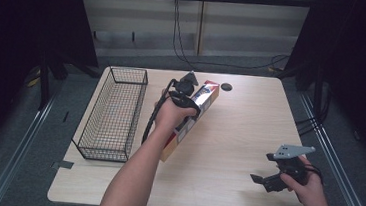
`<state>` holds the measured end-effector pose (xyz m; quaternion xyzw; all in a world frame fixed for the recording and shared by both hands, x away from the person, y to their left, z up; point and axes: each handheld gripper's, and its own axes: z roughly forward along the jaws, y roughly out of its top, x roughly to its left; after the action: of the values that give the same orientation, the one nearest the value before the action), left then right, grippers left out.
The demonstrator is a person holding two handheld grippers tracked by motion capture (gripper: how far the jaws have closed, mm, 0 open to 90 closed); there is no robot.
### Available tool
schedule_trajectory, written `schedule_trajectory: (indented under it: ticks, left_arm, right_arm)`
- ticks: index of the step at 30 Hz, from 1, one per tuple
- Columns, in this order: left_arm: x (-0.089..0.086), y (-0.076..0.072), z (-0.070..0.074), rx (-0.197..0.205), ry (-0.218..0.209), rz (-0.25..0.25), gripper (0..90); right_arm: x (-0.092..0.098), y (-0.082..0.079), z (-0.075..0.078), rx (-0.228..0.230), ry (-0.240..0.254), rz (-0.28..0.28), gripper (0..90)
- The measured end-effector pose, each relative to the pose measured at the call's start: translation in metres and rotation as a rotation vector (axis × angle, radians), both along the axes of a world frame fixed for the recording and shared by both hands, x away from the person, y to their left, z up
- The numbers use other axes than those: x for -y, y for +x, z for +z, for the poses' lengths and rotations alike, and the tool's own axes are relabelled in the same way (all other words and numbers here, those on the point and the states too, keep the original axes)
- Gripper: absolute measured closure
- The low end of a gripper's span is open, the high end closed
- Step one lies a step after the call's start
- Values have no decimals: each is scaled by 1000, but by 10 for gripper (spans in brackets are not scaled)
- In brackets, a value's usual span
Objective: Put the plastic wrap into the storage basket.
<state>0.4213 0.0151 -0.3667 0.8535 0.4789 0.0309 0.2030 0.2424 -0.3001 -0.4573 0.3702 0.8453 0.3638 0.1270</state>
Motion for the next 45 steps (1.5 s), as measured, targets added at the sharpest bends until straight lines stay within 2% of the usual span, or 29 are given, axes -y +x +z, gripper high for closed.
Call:
schedule_trajectory:
  ticks: [27, 31, 32, 41, 45]
  left_arm:
    - [-24, 2, 9, -10, -1, 77, 433]
    - [-27, 2, 11, 4, -6, 88, 433]
    - [-28, 2, 12, -8, -3, 85, 433]
    - [-37, 2, 15, -13, 2, 111, 433]
    - [-41, 2, 16, -1, -5, 124, 433]
  right_arm:
    - [-1, 1, -1, -1, 2, 1, 31]
    - [-1, 0, -1, -6, 2, 1, 31]
    - [-1, 0, -1, -3, 2, 0, 32]
    - [-1, 0, -1, -2, 3, 0, 31]
    - [-1, 1, -1, -3, 3, 3, 31]
